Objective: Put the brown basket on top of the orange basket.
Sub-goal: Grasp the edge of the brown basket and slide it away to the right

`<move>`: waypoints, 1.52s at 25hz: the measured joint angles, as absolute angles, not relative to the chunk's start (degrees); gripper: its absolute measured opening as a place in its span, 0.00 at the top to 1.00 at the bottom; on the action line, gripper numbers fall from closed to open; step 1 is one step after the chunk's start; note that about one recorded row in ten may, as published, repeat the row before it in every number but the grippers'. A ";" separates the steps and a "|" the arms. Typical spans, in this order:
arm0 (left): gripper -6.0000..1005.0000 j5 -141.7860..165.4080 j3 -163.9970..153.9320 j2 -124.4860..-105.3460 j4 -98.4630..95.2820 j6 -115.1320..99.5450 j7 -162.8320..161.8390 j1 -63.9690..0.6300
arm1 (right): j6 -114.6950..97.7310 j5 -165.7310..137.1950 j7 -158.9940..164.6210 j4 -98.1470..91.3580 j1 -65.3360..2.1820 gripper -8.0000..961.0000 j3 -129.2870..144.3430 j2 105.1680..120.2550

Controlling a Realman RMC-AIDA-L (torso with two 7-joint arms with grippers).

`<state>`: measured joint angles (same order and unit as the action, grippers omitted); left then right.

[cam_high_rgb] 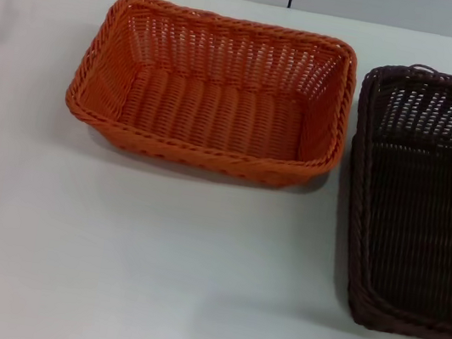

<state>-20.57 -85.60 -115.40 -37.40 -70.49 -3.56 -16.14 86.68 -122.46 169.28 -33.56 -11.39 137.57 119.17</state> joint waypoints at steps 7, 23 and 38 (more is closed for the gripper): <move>0.22 -18.78 -82.42 -118.24 -20.73 -79.51 0.04 -15.27 | 77.01 -131.94 169.34 -50.96 -11.80 0.35 137.58 114.82; 0.23 -19.60 -82.10 -118.31 -11.97 -78.34 6.85 -15.07 | -57.48 -132.81 159.67 -101.54 -22.66 0.36 92.15 118.86; 0.23 -19.78 -77.41 -118.03 -11.09 -70.85 10.21 -16.06 | -122.90 -123.34 152.29 -110.61 -31.76 0.36 61.73 116.50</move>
